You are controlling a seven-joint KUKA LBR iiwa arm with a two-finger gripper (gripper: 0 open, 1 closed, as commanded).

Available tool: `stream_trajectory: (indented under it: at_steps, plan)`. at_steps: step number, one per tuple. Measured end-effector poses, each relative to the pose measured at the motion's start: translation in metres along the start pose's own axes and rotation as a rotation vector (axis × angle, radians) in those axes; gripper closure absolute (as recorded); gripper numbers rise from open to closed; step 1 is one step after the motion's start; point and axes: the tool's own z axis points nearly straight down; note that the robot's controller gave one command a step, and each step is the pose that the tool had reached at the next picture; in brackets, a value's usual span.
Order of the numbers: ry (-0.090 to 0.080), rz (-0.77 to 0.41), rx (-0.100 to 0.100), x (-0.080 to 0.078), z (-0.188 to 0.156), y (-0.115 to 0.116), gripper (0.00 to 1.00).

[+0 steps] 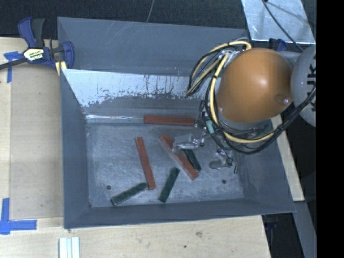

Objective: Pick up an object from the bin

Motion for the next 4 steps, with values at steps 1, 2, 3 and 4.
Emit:
stream_trajectory:
  at_steps: [1,2,3,4]
  plan:
    - [-0.004,0.031,0.010,-0.001,0.038,0.011,0.00]
    - [-0.002,0.082,0.005,-0.003,0.107,0.036,0.00]
    - [-0.001,-0.109,0.003,0.021,0.119,-0.028,1.00]
    - [-0.001,-0.108,0.002,0.021,0.119,-0.028,1.00]
